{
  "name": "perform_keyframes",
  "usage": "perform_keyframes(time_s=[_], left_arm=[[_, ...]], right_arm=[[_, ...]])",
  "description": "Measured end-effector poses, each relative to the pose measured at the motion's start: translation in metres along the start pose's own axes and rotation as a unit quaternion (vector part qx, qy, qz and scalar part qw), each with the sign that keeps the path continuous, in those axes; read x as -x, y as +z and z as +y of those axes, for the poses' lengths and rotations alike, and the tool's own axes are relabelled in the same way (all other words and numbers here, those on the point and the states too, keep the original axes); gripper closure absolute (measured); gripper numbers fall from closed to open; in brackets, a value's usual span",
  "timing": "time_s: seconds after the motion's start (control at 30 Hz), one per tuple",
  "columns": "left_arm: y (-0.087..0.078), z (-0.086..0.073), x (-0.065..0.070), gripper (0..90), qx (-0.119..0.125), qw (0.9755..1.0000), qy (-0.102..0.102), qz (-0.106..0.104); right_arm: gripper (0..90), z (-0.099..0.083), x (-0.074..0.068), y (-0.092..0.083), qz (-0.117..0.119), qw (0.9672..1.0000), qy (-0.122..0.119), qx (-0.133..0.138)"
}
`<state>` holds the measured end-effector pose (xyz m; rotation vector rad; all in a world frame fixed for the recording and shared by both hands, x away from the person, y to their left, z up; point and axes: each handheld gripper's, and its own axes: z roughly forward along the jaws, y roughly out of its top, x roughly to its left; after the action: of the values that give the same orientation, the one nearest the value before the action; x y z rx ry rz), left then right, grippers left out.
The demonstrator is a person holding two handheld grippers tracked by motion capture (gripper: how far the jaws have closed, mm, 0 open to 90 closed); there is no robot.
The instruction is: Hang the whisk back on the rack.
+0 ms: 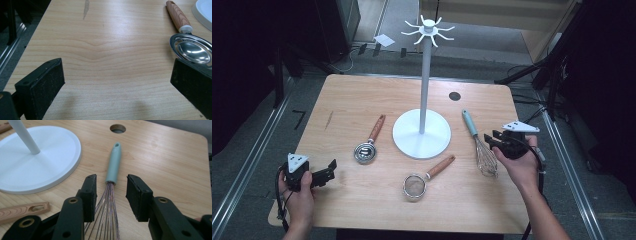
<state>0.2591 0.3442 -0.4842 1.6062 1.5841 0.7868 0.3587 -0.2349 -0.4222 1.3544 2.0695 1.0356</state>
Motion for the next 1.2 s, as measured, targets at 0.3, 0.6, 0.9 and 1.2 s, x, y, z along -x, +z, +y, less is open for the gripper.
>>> perform_keyframes(time_s=[0.3,0.6,0.9,1.2], left_arm=[[0.000,0.000,0.000,0.0,-0.002,1.0000,0.004,-0.001],[0.000,0.000,0.000,0.0,-0.002,1.0000,0.004,-0.002],[0.000,0.000,0.000,0.0,-0.001,1.0000,0.003,-0.005],[0.000,0.000,0.000,0.0,-0.003,1.0000,0.001,-0.007]], right_arm=[[61.7,0.014,0.005,0.018,-0.003,0.9992,-0.006,-0.039],[59.7,0.027,0.008,0.043,0.003,0.9937,-0.024,-0.110],[64.7,0.036,0.009,0.062,0.006,0.9897,-0.015,-0.142],[68.8,0.042,0.009,0.088,0.005,0.9838,-0.004,-0.179]])
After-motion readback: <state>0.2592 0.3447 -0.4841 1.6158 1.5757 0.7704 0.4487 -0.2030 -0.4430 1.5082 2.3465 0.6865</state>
